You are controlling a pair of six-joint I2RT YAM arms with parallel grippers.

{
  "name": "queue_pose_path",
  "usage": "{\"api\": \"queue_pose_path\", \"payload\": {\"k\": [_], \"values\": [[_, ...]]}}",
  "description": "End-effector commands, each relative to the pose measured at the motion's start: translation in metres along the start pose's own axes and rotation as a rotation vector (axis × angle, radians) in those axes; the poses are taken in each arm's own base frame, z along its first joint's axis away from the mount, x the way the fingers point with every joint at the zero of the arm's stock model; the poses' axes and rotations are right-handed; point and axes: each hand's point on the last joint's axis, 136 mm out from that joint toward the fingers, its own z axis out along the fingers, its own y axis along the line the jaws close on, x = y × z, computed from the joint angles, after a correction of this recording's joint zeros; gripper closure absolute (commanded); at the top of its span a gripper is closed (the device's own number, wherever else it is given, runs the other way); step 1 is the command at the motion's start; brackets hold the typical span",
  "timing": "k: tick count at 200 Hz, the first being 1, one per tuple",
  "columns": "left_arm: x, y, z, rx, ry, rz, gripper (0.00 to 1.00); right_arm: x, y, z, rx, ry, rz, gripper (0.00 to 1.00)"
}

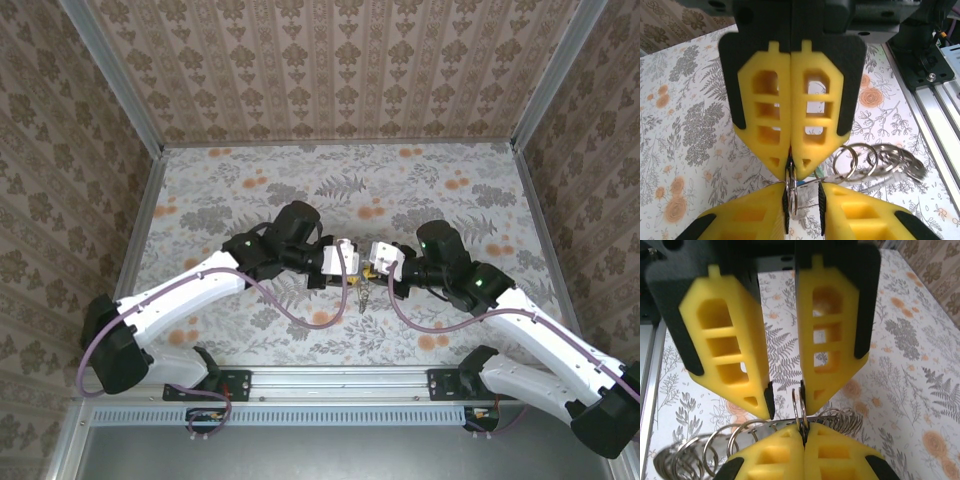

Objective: Put the keys on the keyring

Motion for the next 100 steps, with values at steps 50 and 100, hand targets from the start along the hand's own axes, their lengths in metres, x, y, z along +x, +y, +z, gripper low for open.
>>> {"api": "queue_pose_path", "payload": {"k": [50,100], "values": [[-0.007,0.004,-0.011,-0.022,-0.085,-0.018,0.74,-0.034,-0.004,-0.008,0.011,-0.131,-0.051,1.00],[-0.011,0.008,-0.011,-0.027,-0.093,-0.017,0.76,-0.031,-0.004,-0.006,-0.001,-0.109,-0.048,1.00]]}}
